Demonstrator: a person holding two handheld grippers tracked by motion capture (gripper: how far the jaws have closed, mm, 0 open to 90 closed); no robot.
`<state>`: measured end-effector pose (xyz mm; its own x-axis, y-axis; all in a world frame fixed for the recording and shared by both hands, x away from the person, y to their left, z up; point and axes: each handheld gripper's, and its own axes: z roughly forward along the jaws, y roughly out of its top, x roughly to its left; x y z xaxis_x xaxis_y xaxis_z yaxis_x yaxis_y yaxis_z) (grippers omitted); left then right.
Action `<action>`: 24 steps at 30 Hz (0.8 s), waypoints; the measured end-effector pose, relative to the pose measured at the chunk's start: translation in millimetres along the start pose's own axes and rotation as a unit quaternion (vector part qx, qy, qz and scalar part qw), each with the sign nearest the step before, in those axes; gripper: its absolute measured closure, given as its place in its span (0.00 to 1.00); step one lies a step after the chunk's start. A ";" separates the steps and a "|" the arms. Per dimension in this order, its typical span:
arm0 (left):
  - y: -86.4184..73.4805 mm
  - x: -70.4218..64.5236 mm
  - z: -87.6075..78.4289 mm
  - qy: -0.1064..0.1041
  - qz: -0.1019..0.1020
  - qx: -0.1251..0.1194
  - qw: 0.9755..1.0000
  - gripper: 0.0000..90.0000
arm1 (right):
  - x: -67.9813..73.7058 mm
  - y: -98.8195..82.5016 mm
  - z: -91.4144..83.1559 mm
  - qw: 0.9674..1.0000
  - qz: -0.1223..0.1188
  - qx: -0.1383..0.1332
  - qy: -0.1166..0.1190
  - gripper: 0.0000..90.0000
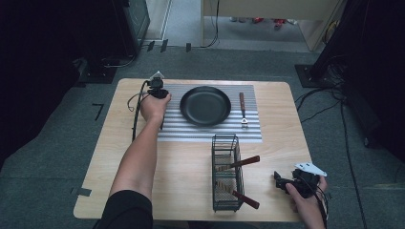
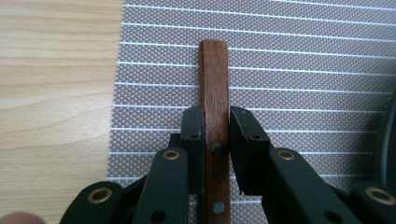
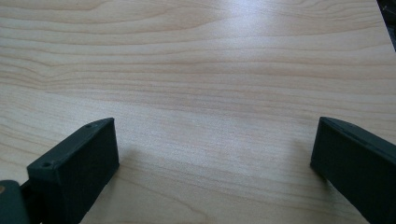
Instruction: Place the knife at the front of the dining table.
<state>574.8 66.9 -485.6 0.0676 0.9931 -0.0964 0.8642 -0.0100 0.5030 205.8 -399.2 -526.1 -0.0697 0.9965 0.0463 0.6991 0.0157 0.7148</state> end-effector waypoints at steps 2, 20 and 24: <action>0.1 0.8 0.1 -0.002 -0.003 0.001 1.000 0.86 | -0.2 0.0 0.0 1.000 0.000 0.000 0.000 0.00; 0.0 2.1 0.2 -0.006 0.000 -0.003 1.000 0.84 | -0.1 0.0 0.0 1.000 0.000 0.000 0.000 0.00; 1.5 3.6 -4.5 -0.018 0.001 -0.019 1.000 0.74 | -0.2 0.0 -0.1 1.000 0.001 0.000 0.000 0.00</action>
<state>574.0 71.0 -481.4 0.0890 0.9880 -0.1259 0.8445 -0.0078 0.5355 205.7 -399.5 -526.1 -0.0690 0.9965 0.0473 0.6991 0.0145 0.7149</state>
